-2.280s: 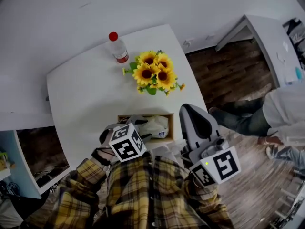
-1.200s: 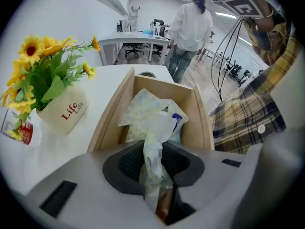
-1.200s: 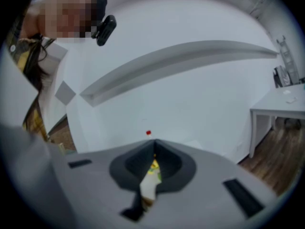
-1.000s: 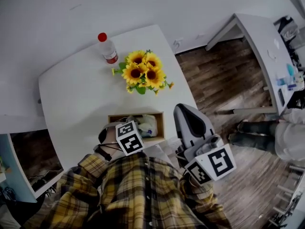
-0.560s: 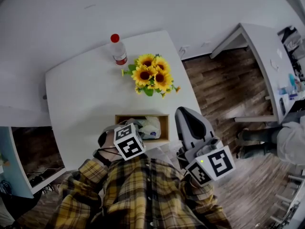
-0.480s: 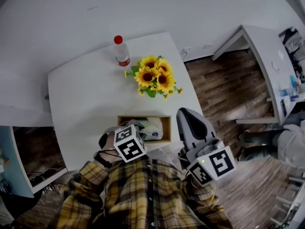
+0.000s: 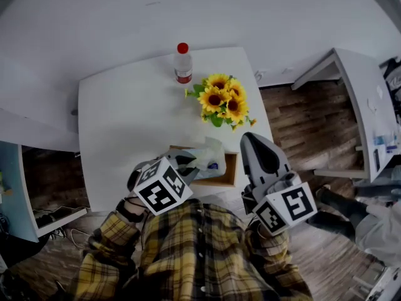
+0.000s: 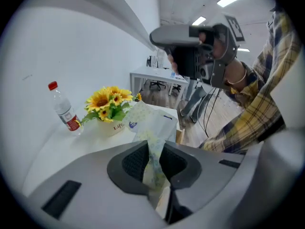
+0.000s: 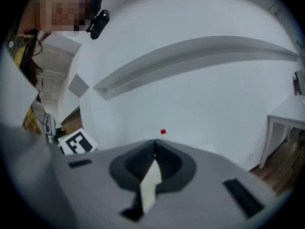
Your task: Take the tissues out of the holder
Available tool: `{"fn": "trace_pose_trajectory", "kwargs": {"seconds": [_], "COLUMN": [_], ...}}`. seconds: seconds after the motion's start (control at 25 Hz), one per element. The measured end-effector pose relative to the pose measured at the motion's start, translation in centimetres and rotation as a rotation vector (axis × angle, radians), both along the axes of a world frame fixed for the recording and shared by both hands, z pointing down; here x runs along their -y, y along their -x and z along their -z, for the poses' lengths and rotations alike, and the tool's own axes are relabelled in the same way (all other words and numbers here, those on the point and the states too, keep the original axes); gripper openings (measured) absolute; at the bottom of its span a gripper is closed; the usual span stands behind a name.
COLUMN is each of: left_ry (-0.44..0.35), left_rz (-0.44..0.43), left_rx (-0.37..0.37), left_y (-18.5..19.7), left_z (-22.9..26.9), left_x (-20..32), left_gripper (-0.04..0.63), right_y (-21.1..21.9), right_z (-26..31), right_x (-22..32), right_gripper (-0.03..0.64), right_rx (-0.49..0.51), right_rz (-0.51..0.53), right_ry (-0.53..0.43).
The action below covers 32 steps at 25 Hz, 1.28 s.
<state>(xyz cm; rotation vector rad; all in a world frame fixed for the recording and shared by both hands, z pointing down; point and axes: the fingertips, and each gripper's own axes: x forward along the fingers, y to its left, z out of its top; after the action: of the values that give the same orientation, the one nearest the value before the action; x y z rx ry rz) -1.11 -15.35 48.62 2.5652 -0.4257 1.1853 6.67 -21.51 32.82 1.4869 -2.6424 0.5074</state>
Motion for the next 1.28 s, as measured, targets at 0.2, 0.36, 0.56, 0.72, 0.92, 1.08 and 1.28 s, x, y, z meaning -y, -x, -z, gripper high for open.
{"fn": "trace_pose_trajectory", "kwargs": {"seconds": [0.2,0.36,0.56,0.72,0.92,1.08,1.28], "left_ry": [-0.052,-0.086,-0.121,-0.197,-0.262,-0.293,-0.309], "left_rz": [0.106,0.204,0.313,0.366,0.421,0.427,0.427], "left_rx": [-0.109,-0.219,-0.402,-0.476,-0.606,-0.631,-0.635], "left_y": [1.0,1.8,2.7,3.4,3.8,3.4,3.0], "left_z": [3.5,6.5,10.7,13.9,17.3,18.3,18.7], "left_x": [2.4,4.7,6.6,7.3,7.5,7.2,7.2], "left_gripper": [0.067,0.067,0.067,0.067,0.067,0.067,0.066], "right_y": [0.6,0.6,0.6,0.7,1.6,1.7,1.4], "right_z": [0.3,0.7,1.5,2.2,2.5,2.8,2.9], "right_x": [0.7,1.3,1.7,1.7,1.7,1.5,1.4], "right_gripper": [0.01,0.011,0.01,0.01,0.011,0.009,0.01], "right_rx": [-0.011,-0.032,-0.045,-0.045,-0.04,-0.037,-0.027], "right_rz": [0.016,0.027,0.022,0.028,0.044,0.047,0.031], "right_ry": [-0.011,-0.022,-0.039,-0.053,-0.061,-0.063,-0.067]}}
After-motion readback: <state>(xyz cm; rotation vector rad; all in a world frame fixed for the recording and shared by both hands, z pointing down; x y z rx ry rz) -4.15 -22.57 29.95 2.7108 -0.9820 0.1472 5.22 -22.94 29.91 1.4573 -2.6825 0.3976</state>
